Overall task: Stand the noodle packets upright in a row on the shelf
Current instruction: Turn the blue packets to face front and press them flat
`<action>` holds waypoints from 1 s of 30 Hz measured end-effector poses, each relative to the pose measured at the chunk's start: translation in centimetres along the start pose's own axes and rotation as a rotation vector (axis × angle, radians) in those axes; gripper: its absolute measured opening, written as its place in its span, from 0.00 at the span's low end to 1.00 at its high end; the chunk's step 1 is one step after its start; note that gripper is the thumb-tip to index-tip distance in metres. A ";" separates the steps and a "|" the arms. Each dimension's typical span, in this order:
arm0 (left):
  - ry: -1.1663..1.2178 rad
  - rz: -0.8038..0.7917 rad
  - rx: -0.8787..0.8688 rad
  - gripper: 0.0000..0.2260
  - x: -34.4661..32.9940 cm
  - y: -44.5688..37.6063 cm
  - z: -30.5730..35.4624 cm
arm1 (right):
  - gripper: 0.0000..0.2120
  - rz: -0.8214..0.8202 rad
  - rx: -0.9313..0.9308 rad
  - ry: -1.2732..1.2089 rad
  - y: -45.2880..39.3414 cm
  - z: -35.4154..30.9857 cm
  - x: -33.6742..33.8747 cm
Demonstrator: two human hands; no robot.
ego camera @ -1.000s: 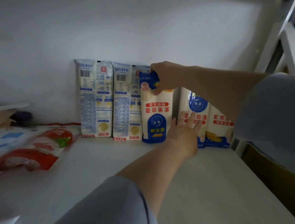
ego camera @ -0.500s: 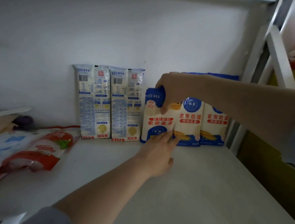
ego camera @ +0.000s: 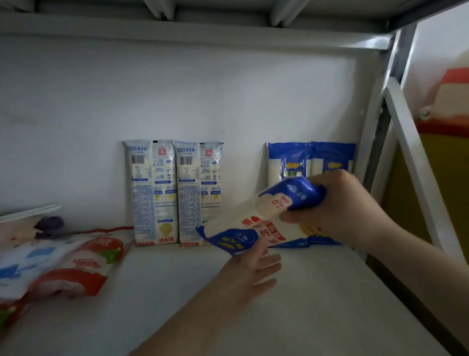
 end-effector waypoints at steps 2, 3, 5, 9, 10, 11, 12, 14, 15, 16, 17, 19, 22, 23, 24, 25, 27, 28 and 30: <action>0.211 0.032 0.014 0.30 0.0 0.4 0.0 | 0.11 0.095 -0.117 -0.211 2.1 2.0 0.8; 0.291 0.067 0.008 0.29 0.2 0.5 0.1 | 0.11 0.136 -0.210 -0.332 3.1 3.5 0.7; 0.415 0.135 -0.038 0.25 1.0 0.9 0.9 | 0.14 0.158 -0.432 -0.589 5.1 6.5 -0.6; 0.445 0.187 -0.195 0.20 2.6 2.3 4.3 | 0.22 0.090 -0.691 -0.926 8.0 8.5 -3.8; 0.435 0.196 -0.239 0.20 2.9 2.8 5.3 | 0.22 0.051 -0.709 -0.960 8.2 8.3 -4.4; 0.423 0.213 -0.283 0.19 3.3 3.1 6.3 | 0.21 0.006 -0.725 -0.977 8.4 8.3 -5.1; 0.408 0.235 -0.318 0.18 3.7 3.5 7.2 | 0.21 -0.034 -0.753 -0.982 8.7 8.4 -5.9; 0.356 0.272 -0.365 0.19 4.2 4.2 8.8 | 0.20 -0.107 -0.806 -0.999 9.2 8.6 -7.4; 0.322 0.280 -0.390 0.20 4.2 4.5 9.6 | 0.21 -0.136 -0.816 -1.024 9.3 8.5 -8.0; 0.285 0.283 -0.418 0.20 4.2 4.8 10.3 | 0.22 -0.159 -0.818 -1.048 9.3 8.4 -8.4; 0.246 0.287 -0.450 0.20 4.2 5.2 11.0 | 0.22 -0.177 -0.809 -1.065 9.1 8.3 -8.8; 0.155 0.299 -0.520 0.17 4.0 5.9 12.4 | 0.23 -0.221 -0.775 -1.062 8.9 8.2 -9.2; 0.001 0.309 -0.613 0.14 3.4 7.1 13.9 | 0.21 -0.299 -0.682 -0.921 8.8 7.8 -9.8; -0.039 0.301 -0.628 0.13 3.0 7.4 14.1 | 0.19 -0.311 -0.635 -0.855 8.7 7.6 -9.9; -0.074 0.287 -0.634 0.12 2.6 7.7 14.1 | 0.17 -0.314 -0.596 -0.805 8.7 7.4 -9.9; -0.107 0.278 -0.635 0.12 2.2 7.8 14.1 | 0.16 -0.317 -0.565 -0.772 8.6 7.1 -10.1; -0.147 0.274 -0.622 0.12 1.8 7.9 13.8 | 0.16 -0.330 -0.529 -0.738 8.6 6.6 -10.4; -0.156 0.274 -0.612 0.13 1.7 7.8 13.7 | 0.15 -0.330 -0.518 -0.727 8.7 6.4 -10.5; -0.167 0.271 -0.597 0.13 1.6 7.6 13.4 | 0.15 -0.317 -0.504 -0.721 8.7 6.3 -10.6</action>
Point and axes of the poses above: each hand's wrist, its own y-axis away from the middle knuckle, its own x-axis out of the back of the hand, z = x × y, the point moved 10 cm from there along -y, towards the middle knuckle, and after that the axes turned 13 degrees about z, right-handed, at the moved point
